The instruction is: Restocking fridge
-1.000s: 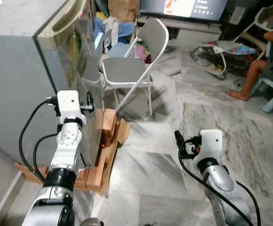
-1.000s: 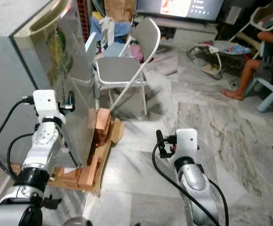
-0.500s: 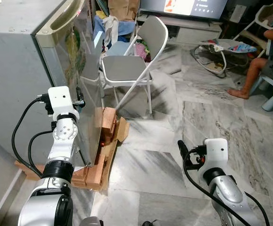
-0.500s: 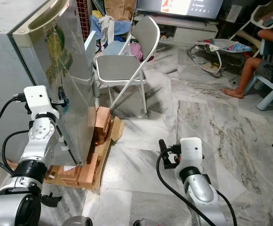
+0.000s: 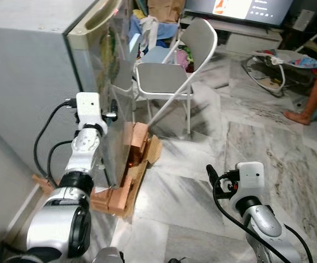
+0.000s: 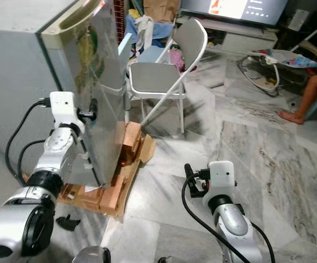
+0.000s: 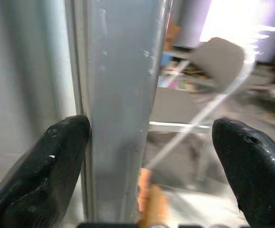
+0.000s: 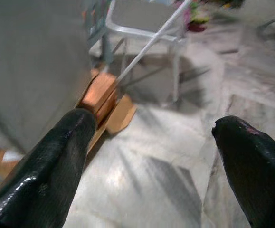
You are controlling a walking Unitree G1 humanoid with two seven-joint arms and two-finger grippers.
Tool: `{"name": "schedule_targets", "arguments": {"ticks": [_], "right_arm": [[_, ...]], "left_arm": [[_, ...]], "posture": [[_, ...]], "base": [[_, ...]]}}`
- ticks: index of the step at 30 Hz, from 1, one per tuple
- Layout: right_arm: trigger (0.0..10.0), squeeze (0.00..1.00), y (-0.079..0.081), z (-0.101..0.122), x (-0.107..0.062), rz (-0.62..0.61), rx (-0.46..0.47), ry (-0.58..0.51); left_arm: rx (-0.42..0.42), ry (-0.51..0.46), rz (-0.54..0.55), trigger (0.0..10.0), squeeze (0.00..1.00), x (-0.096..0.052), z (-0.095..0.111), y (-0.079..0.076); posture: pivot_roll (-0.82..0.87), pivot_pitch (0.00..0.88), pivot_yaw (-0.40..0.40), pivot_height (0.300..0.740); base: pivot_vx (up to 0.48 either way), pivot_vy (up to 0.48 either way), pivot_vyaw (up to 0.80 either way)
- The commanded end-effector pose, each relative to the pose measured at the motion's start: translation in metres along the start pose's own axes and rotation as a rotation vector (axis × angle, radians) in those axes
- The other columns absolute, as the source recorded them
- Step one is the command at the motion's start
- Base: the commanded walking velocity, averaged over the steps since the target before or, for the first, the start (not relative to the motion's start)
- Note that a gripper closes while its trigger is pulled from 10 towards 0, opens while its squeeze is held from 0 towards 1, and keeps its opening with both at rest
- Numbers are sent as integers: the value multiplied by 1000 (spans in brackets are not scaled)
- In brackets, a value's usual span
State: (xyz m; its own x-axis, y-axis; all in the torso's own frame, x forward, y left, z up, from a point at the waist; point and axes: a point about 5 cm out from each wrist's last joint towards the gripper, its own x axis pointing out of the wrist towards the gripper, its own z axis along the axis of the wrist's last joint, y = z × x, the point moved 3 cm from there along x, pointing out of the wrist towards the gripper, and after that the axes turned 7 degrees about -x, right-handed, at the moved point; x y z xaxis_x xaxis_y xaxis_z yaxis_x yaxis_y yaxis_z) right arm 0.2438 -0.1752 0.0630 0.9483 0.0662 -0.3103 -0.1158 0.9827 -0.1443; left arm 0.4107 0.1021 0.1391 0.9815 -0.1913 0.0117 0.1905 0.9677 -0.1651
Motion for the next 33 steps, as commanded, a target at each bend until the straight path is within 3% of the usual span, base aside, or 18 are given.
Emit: {"name": "schedule_targets", "arguments": {"ticks": [1,2,3,4,5,6,8,9,12,13,14,15,18,22,26,33], "right_arm": [[10000,0,2,0,1,10,-9,15],[10000,0,2,0,1,10,-9,15],[10000,0,4,0,4,27,0,16],[10000,0,4,0,4,27,0,16],[10000,0,4,0,5,31,3,13],[10000,0,6,3,6,39,2,-3],[10000,0,7,5,6,40,5,-17],[10000,0,8,6,6,39,7,-22],[10000,0,9,6,6,33,18,-25],[10000,0,9,6,7,30,24,-25],[10000,0,9,6,7,30,24,-25],[10000,0,10,6,7,28,32,-24],[10000,0,11,6,9,32,39,-32],[10000,0,12,8,12,36,41,-40],[10000,0,12,8,15,36,44,-42],[10000,0,12,8,19,41,46,-43]], "left_arm": [[67,-149,-296,10000,0,14,50,-78],[67,-149,-296,10000,0,14,50,-78],[46,-195,-456,10000,0,11,66,-129],[46,-195,-456,10000,0,11,66,-129],[43,-205,-490,10000,0,10,69,-139],[27,-235,-543,10000,0,6,79,-161],[30,-249,-544,10000,0,6,82,-169],[39,-250,-532,10000,0,7,81,-166],[27,-227,-448,10000,0,14,75,-138],[27,-221,-407,10000,0,16,73,-122],[27,-221,-407,10000,0,16,73,-122],[37,-223,-347,10000,0,17,71,-95],[59,-219,-280,10000,0,16,67,-62],[89,-209,-248,10000,0,6,55,-33],[101,-183,-234,10000,0,-7,35,-19],[111,-154,-241,10000,0,-26,8,-27]], "posture": [[-11,40,-66,740],[-11,40,-66,740],[-9,37,-67,740],[-9,37,-67,740],[-9,37,-67,740],[-12,29,-63,740],[-12,28,-60,740],[-17,26,-52,740],[-16,26,-46,740],[-10,25,-43,740],[-10,25,-43,740],[-2,23,-40,740],[6,17,-39,740],[18,11,-40,740],[25,6,-43,740],[20,0,-48,740]], "base": [[0,0,0],[0,0,0],[0,0,0],[0,0,0],[0,0,0],[0,0,0],[0,0,0],[0,0,0],[0,0,0],[0,0,0],[0,0,0],[0,0,0],[0,0,0],[0,0,0],[297,-346,-447],[335,-339,-343]]}}
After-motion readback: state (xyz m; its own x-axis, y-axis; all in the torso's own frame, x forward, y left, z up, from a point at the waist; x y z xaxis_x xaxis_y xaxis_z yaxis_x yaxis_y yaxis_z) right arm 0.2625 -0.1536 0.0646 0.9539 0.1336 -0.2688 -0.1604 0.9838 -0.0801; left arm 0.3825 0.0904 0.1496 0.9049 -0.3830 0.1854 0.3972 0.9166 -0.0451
